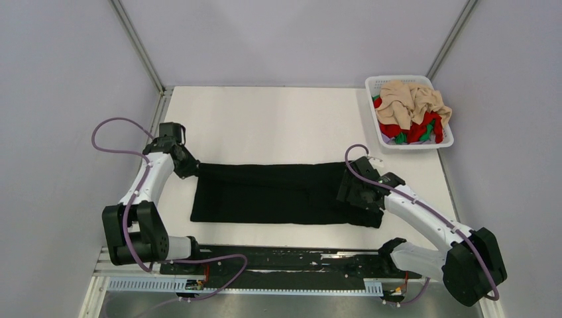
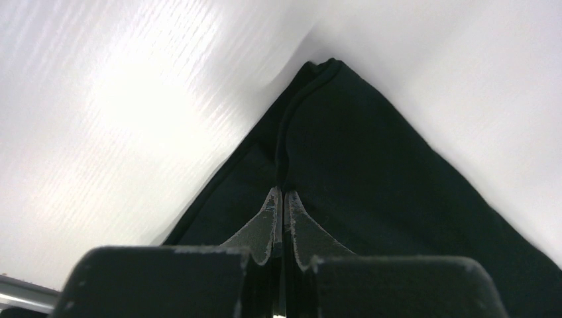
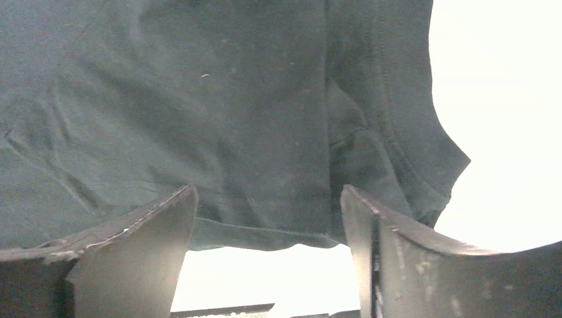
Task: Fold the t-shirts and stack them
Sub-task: Fold the other side of the tshirt into a rectangle, then rotate the tshirt 80 degrees
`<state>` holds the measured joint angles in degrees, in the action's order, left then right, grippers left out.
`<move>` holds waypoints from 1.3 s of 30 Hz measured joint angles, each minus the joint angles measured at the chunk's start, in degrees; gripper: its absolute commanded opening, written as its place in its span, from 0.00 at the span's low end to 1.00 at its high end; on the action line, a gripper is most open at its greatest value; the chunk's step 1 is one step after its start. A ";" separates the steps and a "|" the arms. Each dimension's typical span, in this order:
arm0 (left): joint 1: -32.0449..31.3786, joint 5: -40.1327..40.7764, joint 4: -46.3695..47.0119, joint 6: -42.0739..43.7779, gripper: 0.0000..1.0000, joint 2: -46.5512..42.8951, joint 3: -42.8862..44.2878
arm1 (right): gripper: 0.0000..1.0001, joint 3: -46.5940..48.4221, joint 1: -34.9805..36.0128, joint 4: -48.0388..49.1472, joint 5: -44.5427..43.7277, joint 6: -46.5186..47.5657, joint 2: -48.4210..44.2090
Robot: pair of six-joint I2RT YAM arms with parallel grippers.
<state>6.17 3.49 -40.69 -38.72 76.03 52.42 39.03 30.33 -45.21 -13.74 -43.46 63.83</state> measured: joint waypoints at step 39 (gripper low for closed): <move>-10.36 -20.31 7.74 4.17 1.00 7.89 -3.37 | 1.00 5.70 0.00 10.78 14.93 0.39 12.50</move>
<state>-4.19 -16.82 -32.95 -34.54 83.92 49.06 44.73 30.33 -34.44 1.19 -43.07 76.34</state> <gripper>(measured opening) 0.997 0.998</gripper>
